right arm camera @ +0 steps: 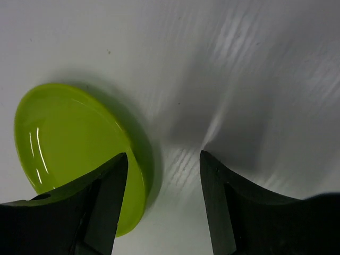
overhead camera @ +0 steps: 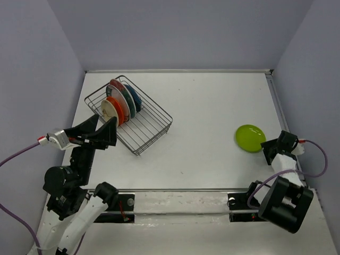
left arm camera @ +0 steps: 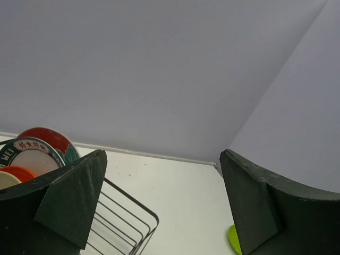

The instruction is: Load the plates into the dish rack

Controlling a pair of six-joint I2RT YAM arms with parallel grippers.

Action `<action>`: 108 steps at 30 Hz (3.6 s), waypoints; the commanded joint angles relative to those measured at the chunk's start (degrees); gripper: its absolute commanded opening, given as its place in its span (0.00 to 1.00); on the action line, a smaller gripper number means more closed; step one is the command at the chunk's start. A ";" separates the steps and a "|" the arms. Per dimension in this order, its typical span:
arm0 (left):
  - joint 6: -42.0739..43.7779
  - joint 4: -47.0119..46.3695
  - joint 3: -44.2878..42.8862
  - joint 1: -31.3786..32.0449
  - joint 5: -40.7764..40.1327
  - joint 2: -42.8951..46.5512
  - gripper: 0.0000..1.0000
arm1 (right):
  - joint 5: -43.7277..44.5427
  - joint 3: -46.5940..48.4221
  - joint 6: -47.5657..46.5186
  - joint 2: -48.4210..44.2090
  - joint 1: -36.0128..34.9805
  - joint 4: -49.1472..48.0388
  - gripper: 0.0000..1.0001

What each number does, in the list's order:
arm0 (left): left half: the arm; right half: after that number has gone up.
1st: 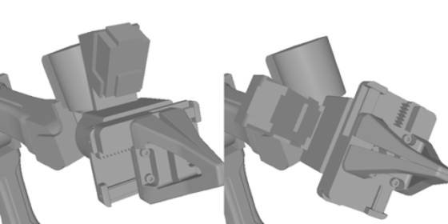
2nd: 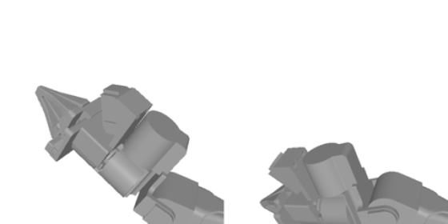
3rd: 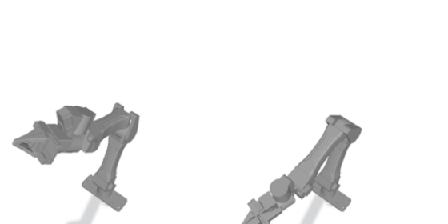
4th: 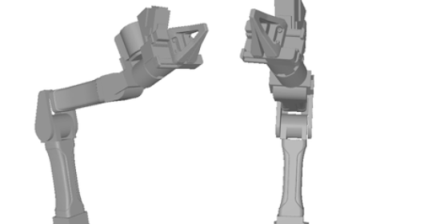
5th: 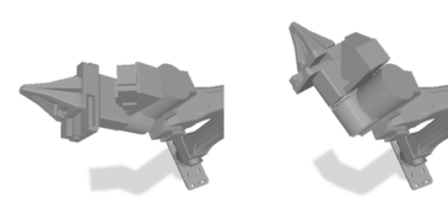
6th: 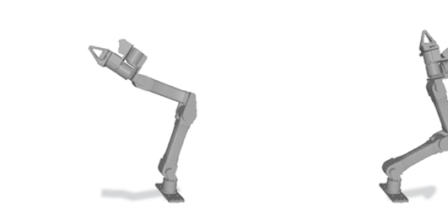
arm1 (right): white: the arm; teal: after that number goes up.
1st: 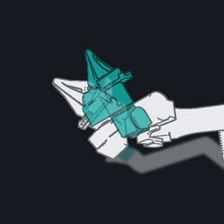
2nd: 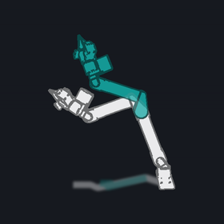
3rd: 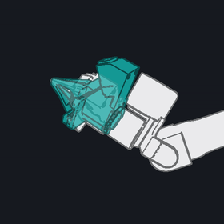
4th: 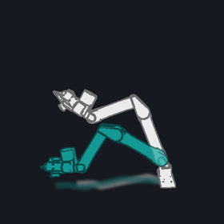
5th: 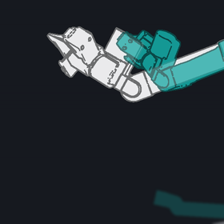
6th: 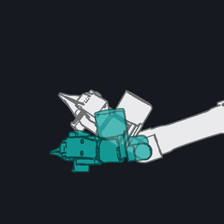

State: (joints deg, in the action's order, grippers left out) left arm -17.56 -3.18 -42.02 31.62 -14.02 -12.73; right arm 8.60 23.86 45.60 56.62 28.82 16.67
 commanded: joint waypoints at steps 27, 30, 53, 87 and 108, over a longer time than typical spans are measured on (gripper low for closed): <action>-0.98 2.38 -3.77 -3.31 8.92 -18.72 0.99 | -4.99 21.73 -3.41 2.95 -52.77 -23.25 0.07; -1.33 3.09 -4.56 -4.98 11.89 -23.91 0.99 | -8.06 25.00 -3.42 8.84 -57.19 -27.63 0.07; -7.92 -4.99 -1.84 -16.15 40.47 -36.48 0.43 | -31.53 31.60 -3.50 20.02 -66.79 -40.22 0.07; -0.99 8.82 -16.26 -11.41 -1.16 -18.05 0.99 | -12.76 69.37 -24.15 46.90 -81.63 -24.93 0.07; 2.27 -1.92 -1.75 -6.83 -7.16 -5.29 0.99 | 27.79 127.05 -46.90 97.97 -93.77 -27.38 0.07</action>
State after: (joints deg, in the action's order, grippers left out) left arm -16.47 -0.91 -42.74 24.45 -19.00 -19.27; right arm 33.10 146.71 4.60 153.27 -64.97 -3.29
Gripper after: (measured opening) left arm 0.990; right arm 0.180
